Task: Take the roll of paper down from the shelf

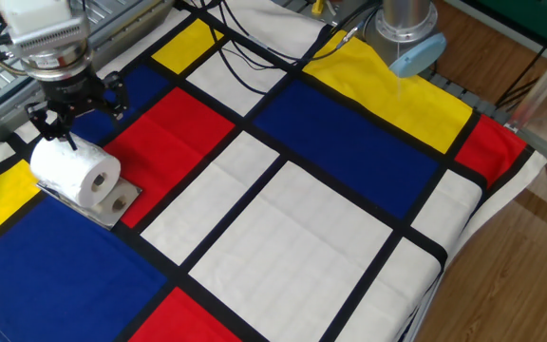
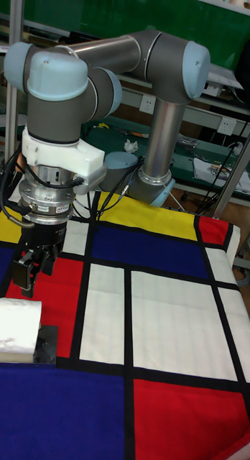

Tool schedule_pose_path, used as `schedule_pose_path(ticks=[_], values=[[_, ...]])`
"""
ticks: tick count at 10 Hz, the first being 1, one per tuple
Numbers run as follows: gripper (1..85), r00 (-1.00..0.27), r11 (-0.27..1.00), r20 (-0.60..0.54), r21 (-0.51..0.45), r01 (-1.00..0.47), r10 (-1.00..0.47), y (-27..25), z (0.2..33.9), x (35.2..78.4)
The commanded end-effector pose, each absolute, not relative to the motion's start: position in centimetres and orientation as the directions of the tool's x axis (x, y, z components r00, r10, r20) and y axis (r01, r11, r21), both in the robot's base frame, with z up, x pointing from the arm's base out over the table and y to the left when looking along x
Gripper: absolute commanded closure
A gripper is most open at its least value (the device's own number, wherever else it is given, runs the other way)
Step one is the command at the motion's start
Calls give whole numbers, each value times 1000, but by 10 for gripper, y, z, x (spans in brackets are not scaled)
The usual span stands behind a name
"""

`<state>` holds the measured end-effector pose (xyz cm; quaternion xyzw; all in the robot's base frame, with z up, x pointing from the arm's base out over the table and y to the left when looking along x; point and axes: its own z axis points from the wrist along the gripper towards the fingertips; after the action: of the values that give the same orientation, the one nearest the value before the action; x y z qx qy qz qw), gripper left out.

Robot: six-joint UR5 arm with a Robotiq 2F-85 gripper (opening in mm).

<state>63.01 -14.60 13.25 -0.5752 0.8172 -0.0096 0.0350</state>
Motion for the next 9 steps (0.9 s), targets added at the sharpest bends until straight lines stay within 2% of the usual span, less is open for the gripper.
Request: schedule_pose_path(ticks=[1, 5, 9], values=[[197, -352, 356, -69, -62, -932, -933, -141, 133, 637], [197, -336, 341, -69, -72, -937, -939, -142, 133, 640], [203, -262, 265, -60, -51, -963, -963, -150, 131, 648]])
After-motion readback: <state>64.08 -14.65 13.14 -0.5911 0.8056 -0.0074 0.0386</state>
